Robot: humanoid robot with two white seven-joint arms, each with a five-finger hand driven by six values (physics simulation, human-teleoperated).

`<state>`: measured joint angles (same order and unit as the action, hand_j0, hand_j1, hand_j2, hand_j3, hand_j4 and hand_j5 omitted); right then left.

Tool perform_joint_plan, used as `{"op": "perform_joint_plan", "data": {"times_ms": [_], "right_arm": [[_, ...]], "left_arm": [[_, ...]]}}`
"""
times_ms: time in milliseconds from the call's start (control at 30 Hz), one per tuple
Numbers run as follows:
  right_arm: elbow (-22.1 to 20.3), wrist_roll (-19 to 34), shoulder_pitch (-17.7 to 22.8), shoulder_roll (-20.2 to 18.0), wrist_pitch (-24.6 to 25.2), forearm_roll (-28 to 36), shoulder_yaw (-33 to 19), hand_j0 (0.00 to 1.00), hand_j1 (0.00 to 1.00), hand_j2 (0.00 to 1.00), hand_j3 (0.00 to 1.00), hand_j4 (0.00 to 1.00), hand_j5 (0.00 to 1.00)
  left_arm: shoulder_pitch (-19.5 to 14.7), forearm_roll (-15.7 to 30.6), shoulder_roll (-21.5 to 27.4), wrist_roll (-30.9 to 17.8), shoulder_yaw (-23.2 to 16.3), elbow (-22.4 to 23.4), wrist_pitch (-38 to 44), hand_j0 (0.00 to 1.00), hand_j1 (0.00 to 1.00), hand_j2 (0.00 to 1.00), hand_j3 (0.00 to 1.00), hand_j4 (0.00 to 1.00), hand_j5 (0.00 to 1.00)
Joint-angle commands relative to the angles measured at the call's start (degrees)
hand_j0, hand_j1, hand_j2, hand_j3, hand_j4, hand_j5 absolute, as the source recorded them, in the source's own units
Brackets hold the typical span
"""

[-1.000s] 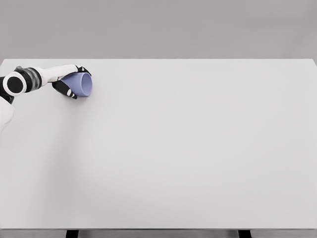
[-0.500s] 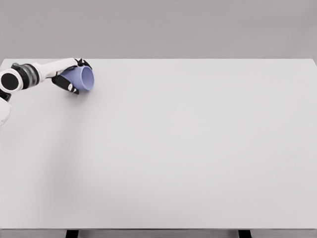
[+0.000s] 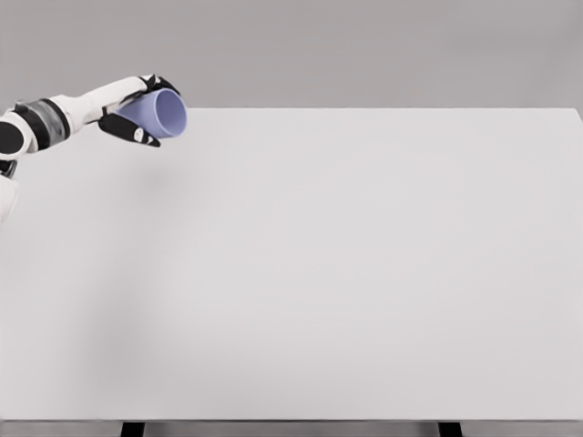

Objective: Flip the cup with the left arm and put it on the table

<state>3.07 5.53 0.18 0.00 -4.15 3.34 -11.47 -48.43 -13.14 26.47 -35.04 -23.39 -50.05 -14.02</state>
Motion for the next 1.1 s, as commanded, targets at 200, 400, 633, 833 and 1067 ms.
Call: {"op": "perform_joint_plan", "data": {"times_ms": [200,400,633,833,1067], "right_arm": [[0.0,0.01,0.0,0.0,0.02,0.0,-0.05,1.0,1.0,1.0,1.0,1.0,1.0],[0.0,0.01,0.0,0.0,0.02,0.0,-0.05,1.0,1.0,1.0,1.0,1.0,1.0],[0.0,0.01,0.0,0.0,-0.07,0.0,-0.05,1.0,1.0,1.0,1.0,1.0,1.0],[0.0,0.01,0.0,0.0,0.02,0.0,-0.05,1.0,1.0,1.0,1.0,1.0,1.0],[0.0,0.01,0.0,0.0,0.02,0.0,-0.05,1.0,1.0,1.0,1.0,1.0,1.0]], "left_arm": [[3.16,6.81,-1.51,0.04,5.2,-0.39,-0.04,0.54,0.54,0.54,0.54,0.54,0.54],[3.87,7.34,-2.74,0.04,7.57,-1.1,0.22,0.54,0.54,0.54,0.54,0.54,0.54],[5.89,11.03,-4.14,0.04,9.77,-1.01,0.22,0.54,0.54,0.54,0.54,0.54,0.54],[6.42,12.0,-6.17,0.04,11.26,-0.57,0.57,0.54,0.54,0.54,0.54,0.54,0.54],[8.96,14.81,-6.43,0.04,11.61,-0.57,0.22,0.54,0.54,0.54,0.54,0.54,0.54]]}}
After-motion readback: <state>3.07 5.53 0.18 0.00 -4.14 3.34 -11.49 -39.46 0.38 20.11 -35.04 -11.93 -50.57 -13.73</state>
